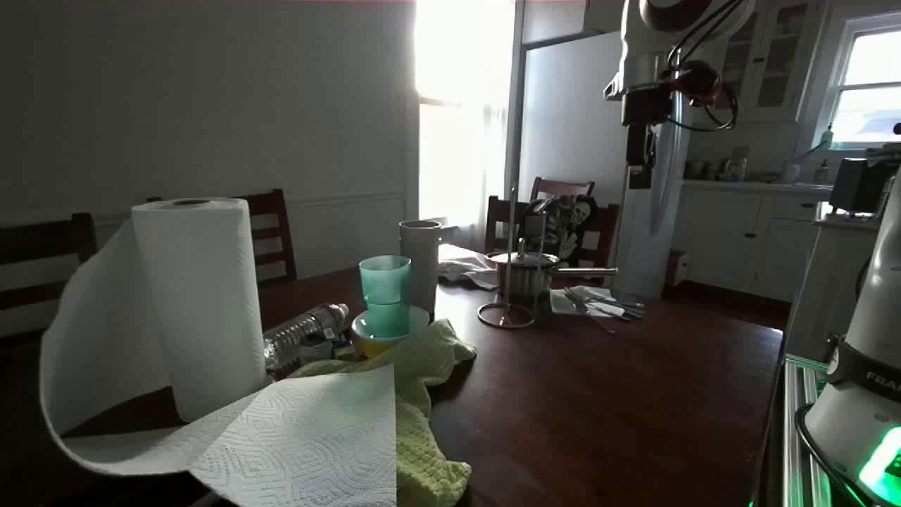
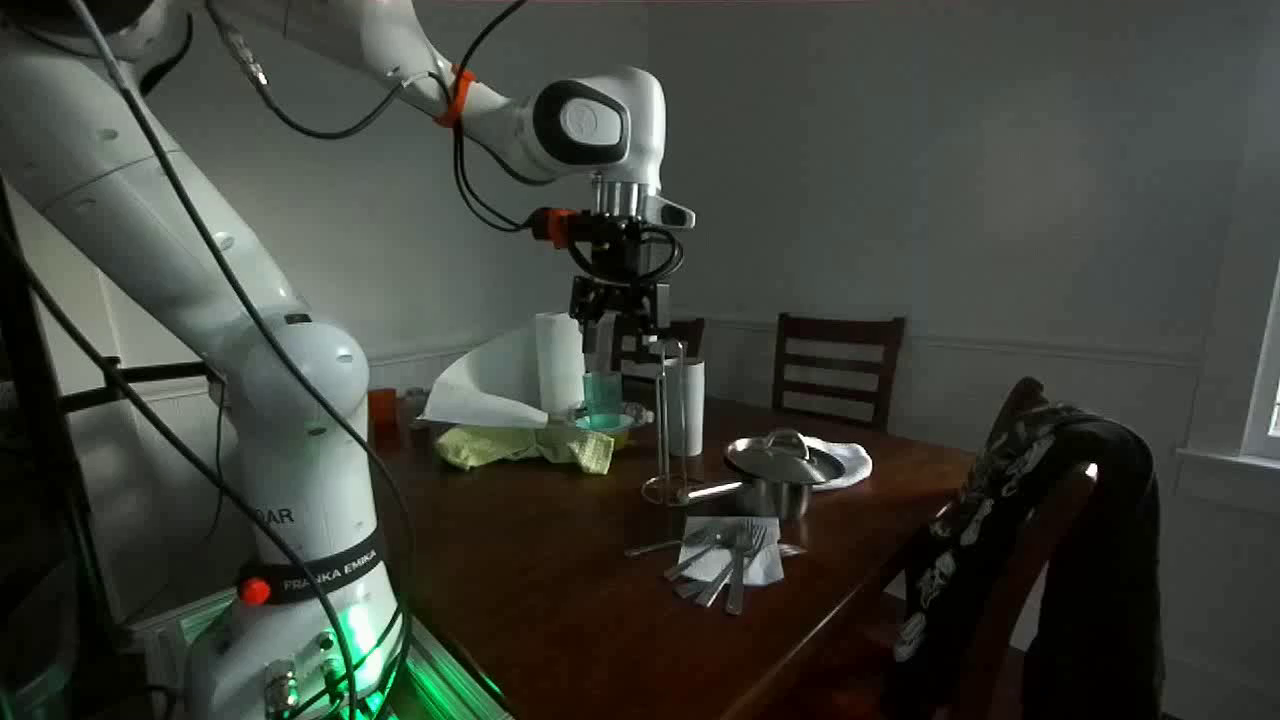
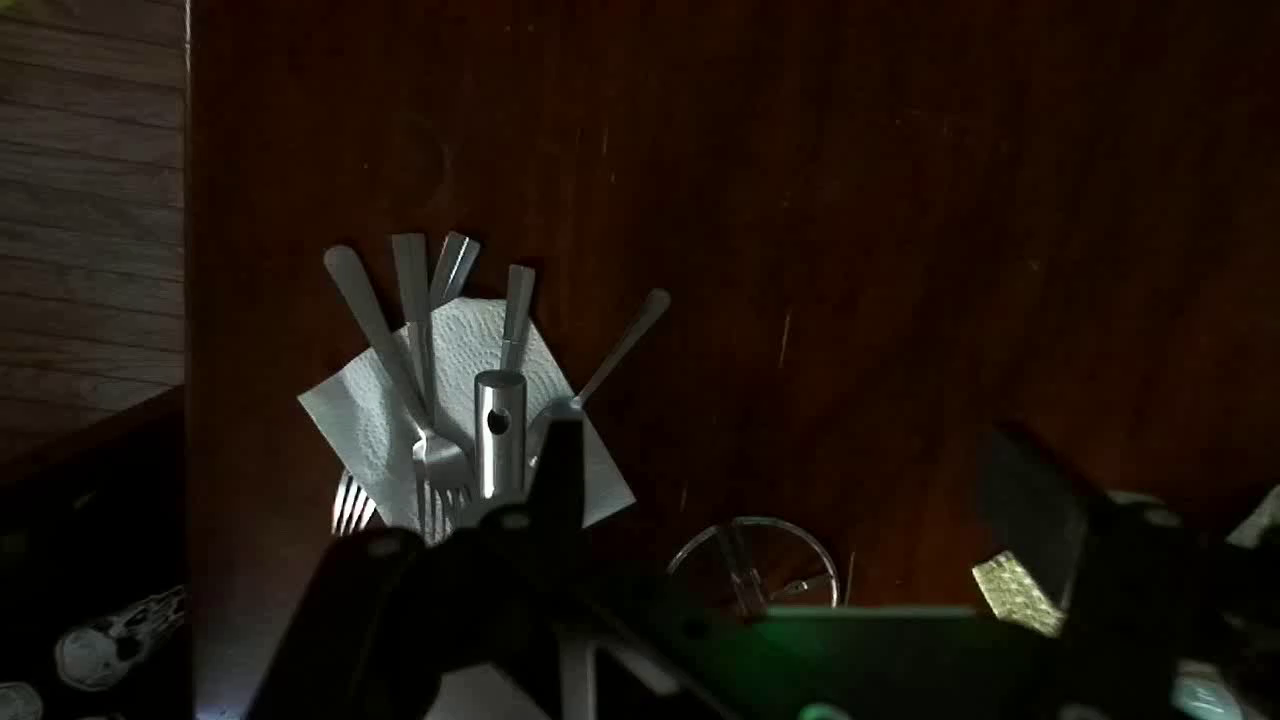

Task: Put the cup on the table

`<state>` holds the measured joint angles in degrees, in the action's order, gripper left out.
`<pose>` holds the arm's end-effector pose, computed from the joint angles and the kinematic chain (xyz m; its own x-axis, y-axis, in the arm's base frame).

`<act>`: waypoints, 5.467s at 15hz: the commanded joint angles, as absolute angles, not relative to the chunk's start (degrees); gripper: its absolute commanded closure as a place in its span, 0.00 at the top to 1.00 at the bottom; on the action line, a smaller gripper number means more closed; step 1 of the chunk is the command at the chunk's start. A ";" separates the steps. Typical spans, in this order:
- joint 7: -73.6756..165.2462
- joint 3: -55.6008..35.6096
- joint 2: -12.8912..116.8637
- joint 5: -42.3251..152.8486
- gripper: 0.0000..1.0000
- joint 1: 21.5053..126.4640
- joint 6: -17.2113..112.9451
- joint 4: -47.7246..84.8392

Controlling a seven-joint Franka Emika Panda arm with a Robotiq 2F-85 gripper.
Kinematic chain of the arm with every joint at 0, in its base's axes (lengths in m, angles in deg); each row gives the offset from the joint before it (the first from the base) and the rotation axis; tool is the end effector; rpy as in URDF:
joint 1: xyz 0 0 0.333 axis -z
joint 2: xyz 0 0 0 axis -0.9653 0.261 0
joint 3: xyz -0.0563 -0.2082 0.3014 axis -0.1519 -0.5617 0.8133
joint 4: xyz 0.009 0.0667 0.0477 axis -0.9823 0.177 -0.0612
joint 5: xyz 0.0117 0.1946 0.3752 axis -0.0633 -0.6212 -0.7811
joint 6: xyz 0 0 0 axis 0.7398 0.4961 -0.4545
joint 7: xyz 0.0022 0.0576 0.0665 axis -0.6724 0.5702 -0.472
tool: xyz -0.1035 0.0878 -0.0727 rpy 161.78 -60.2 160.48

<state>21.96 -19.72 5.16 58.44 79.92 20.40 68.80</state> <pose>0.3500 -0.1341 0.4456 0.9926 0.0852 -0.0871 0.0807 -0.9953 -0.0536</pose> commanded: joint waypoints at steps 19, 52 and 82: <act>27.25 -14.96 7.12 55.84 1.00 78.15 19.01 66.21; 63.36 8.00 35.94 53.42 1.00 64.81 28.37 39.54; 37.81 5.32 62.23 62.93 0.33 59.29 37.17 22.79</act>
